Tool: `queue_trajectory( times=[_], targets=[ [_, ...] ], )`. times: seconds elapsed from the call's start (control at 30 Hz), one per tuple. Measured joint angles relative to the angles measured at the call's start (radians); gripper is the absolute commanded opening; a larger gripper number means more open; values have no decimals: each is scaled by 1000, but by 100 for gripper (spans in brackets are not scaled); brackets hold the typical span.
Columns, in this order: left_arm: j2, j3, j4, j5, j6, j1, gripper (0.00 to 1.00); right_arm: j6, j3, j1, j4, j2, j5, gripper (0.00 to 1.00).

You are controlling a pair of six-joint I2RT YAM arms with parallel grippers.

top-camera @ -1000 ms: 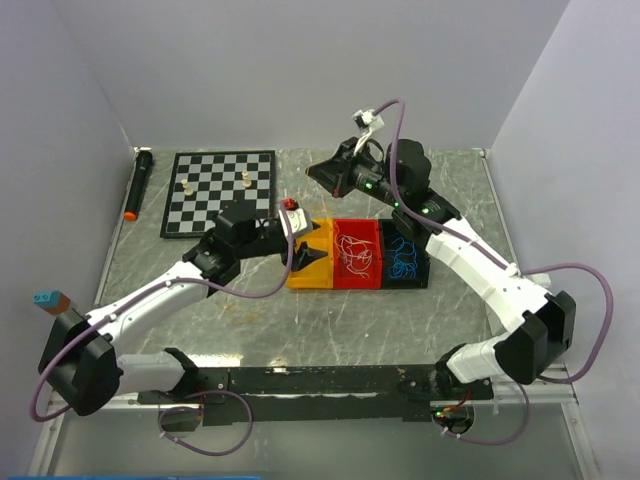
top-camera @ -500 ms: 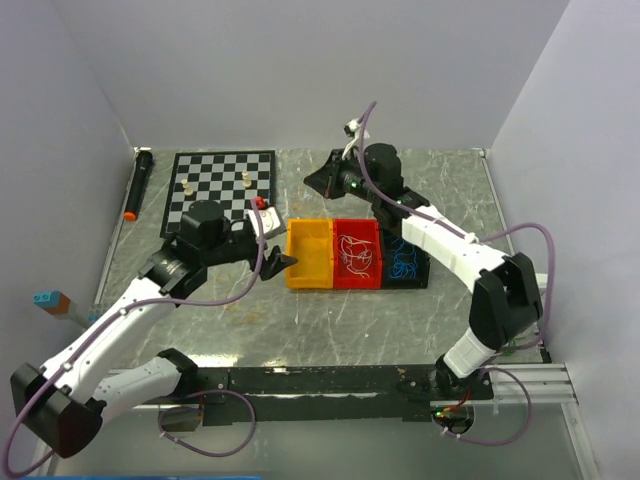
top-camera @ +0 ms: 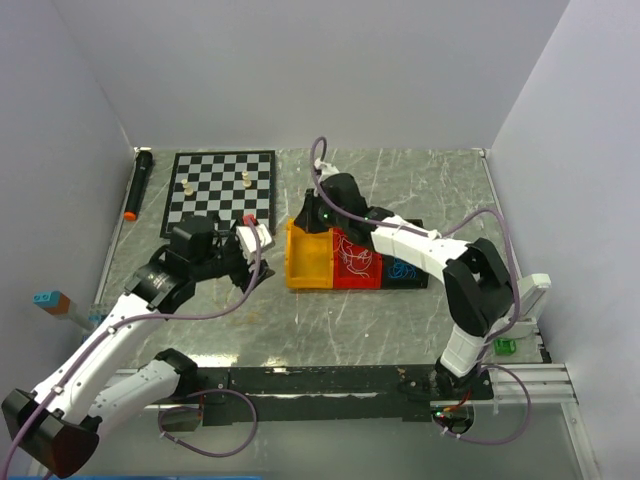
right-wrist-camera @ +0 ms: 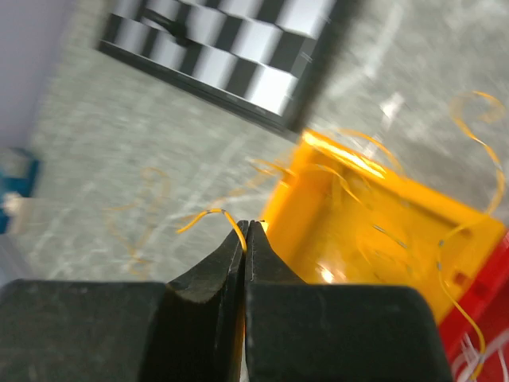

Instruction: Untangle the cables

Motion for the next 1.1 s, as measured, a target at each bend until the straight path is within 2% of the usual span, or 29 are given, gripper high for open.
queue_trajectory(
  times=[0.23, 0.33, 0.4, 0.57, 0.7, 0.8, 0.87, 1.0, 1.03, 1.1],
  targets=[
    [-17, -176, -12, -157, 111, 8, 69, 40, 69, 37, -187, 105, 223, 0],
    [-20, -206, -15, -203, 142, 18, 68, 66, 109, 49, -243, 160, 267, 0],
    [-23, -207, -14, -218, 159, 27, 70, 79, 139, 55, -274, 199, 277, 0],
    [-24, -221, -2, -234, 198, 39, 83, 79, 232, 66, -325, 289, 275, 0],
    [-17, -284, 8, -251, 261, 44, 87, 75, 302, 77, -369, 332, 272, 0],
    [-2, -334, 14, -270, 300, 47, 89, 71, 336, 80, -394, 347, 274, 8],
    [14, -359, 0, -272, 333, 50, 91, 68, 343, 80, -409, 348, 277, 20],
    [34, -356, -56, -211, 395, 53, 94, 57, 343, 80, -436, 348, 283, 37],
    [40, -353, -76, -187, 416, 53, 94, 54, 341, 80, -436, 348, 284, 46],
    [55, -347, -105, -153, 453, 53, 94, 50, 331, 80, -427, 341, 284, 53]
  ],
)
